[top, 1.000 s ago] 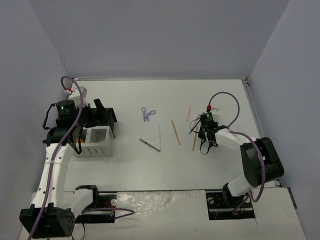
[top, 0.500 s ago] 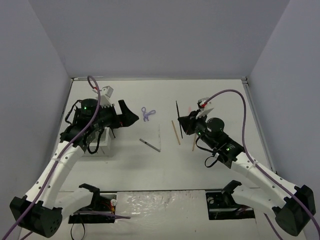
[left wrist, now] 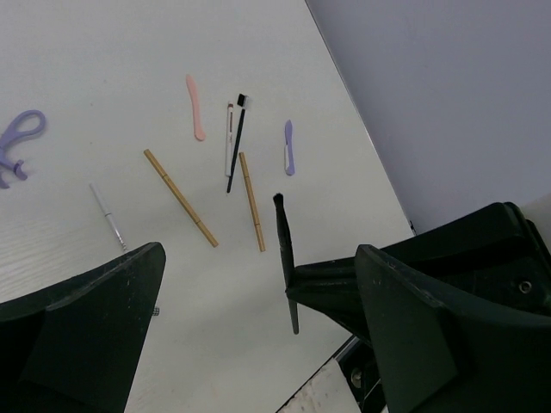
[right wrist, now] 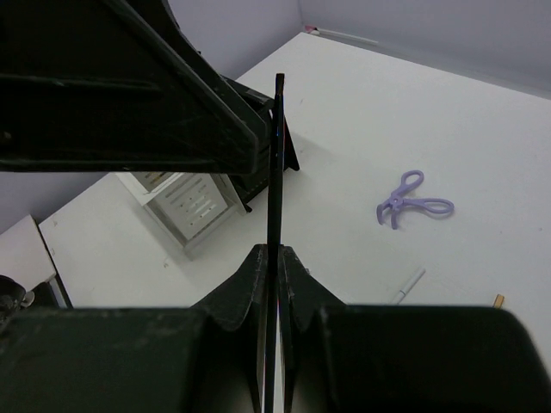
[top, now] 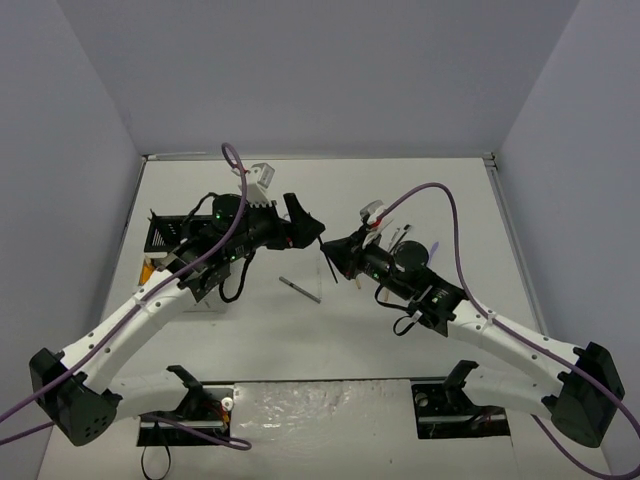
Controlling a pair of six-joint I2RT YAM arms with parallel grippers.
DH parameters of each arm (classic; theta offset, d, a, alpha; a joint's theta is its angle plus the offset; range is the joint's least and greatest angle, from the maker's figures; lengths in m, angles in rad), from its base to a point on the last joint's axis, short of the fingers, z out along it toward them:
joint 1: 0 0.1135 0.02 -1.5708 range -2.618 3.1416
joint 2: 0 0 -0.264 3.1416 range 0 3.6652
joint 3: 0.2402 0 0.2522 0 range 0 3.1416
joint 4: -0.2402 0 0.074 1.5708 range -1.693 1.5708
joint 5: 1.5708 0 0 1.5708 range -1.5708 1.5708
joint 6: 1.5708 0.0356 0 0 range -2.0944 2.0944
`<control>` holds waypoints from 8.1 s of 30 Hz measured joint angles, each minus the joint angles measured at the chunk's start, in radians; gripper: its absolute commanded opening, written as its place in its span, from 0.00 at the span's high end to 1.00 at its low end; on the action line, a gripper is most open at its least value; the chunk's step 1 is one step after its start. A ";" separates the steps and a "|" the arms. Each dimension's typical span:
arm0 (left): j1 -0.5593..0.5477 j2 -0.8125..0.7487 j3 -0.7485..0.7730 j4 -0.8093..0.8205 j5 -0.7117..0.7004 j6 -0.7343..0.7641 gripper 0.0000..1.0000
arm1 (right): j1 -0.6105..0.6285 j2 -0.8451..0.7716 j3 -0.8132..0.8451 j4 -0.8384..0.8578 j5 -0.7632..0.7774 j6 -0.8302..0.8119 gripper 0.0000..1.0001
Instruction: Organize the makeup
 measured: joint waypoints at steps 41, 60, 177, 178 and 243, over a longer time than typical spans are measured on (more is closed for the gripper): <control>0.264 0.050 0.077 -0.082 -0.456 0.249 1.00 | 0.015 -0.012 0.016 -0.189 0.421 0.028 0.00; 0.771 0.179 -0.067 0.231 -0.526 0.384 0.85 | -0.108 -0.090 -0.024 -0.307 0.524 0.084 0.00; 0.393 -0.081 0.048 -0.147 0.350 0.052 0.07 | -0.191 0.063 0.157 -0.045 0.055 0.007 1.00; 0.364 -0.083 0.048 -0.133 0.342 0.041 0.07 | -0.182 0.063 0.154 -0.032 0.016 -0.007 1.00; 0.132 0.056 0.109 -0.124 -0.251 0.137 1.00 | -0.067 0.134 0.104 0.073 -0.045 -0.012 0.00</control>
